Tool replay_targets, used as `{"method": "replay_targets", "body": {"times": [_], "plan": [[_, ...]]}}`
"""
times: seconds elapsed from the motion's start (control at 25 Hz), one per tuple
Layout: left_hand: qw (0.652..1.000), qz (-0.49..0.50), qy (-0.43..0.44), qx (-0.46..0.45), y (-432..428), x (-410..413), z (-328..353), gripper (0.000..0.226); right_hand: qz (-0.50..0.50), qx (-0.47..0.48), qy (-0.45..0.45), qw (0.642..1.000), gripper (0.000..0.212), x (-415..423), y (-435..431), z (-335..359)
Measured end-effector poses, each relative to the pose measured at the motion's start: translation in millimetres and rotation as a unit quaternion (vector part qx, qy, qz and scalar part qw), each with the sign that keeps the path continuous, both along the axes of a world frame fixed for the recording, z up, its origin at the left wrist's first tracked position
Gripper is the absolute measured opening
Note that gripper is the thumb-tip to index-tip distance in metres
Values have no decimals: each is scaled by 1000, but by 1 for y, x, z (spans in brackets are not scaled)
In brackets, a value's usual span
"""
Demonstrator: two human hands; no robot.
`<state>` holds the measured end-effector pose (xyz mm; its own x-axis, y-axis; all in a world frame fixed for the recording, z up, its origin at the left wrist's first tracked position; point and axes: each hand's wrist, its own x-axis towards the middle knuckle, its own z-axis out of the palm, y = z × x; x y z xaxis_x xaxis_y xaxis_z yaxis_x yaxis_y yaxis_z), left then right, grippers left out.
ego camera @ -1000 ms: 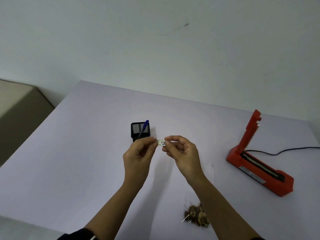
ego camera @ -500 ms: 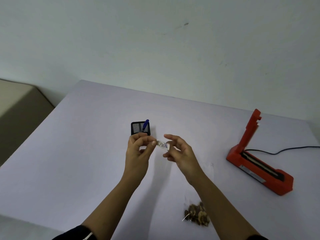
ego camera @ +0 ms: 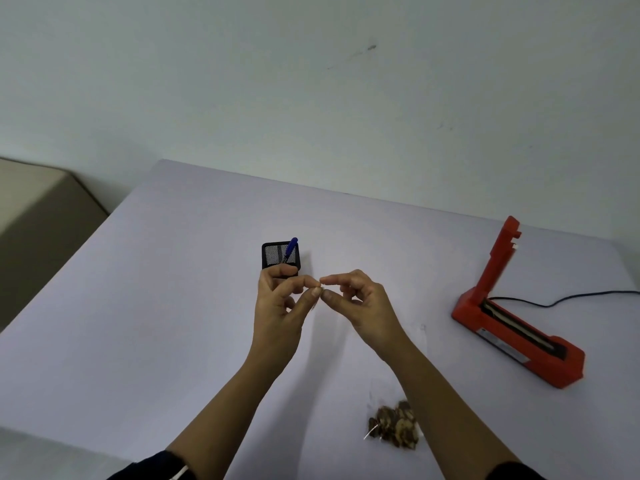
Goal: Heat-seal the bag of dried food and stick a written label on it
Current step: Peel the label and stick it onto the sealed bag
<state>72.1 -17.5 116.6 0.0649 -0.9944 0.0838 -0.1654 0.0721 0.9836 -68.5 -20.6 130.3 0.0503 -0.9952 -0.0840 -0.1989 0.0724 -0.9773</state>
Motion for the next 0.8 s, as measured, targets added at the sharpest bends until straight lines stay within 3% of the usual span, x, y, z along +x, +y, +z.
{"method": "replay_targets", "body": {"times": [0.24,0.8], "plan": [[1000,7,-23,-10,2,-1,0,11,-25,-11,-5,1000,11,-1,0,-2],[998,11,-38,-39,6,-4,2,20,-48,-26,1,999,11,-2,3,-3]]}}
